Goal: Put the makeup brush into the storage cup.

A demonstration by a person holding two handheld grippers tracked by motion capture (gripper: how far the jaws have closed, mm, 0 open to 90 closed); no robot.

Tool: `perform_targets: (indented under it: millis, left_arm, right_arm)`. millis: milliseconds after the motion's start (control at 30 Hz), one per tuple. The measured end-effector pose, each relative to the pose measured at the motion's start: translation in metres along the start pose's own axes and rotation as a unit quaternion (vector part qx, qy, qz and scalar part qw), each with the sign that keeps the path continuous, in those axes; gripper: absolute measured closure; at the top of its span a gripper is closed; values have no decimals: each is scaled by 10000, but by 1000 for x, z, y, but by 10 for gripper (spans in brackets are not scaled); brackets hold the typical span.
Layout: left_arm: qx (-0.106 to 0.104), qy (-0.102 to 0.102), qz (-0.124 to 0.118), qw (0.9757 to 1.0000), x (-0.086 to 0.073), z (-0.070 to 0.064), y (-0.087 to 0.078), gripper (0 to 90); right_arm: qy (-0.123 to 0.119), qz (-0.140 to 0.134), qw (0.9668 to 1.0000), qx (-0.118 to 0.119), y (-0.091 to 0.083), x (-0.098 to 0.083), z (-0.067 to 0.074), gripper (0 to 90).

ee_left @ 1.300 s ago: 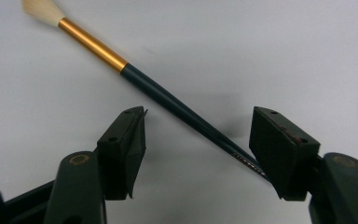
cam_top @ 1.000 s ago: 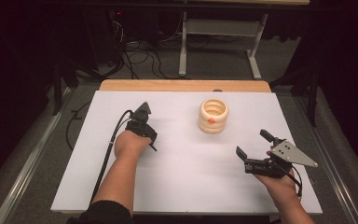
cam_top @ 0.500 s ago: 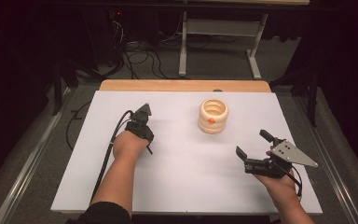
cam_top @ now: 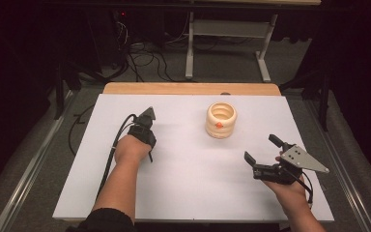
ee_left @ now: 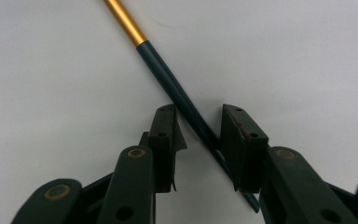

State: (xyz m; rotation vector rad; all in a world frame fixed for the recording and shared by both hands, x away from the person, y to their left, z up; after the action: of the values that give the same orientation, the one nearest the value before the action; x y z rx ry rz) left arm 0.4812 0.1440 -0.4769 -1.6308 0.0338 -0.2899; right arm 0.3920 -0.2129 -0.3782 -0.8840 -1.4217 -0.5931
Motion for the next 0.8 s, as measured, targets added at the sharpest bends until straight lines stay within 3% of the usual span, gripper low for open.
perform_targets:
  millis: [800]
  left_arm:
    - [-48, 1, 28, 10000, 0, 5, 0, 767]
  right_arm:
    - [6, 22, 10000, 9, 1, -1, 1, 23]
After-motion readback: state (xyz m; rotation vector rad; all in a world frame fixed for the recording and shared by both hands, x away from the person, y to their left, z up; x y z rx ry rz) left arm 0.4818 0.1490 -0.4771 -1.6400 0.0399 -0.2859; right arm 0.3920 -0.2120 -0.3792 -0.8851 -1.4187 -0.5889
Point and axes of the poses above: each handheld gripper's, and its own axes: y roughly forward along the jaws, x roughly out of its top, z roughly to its left, the point moved 8 cm from there along y, roughly forward along the jaws
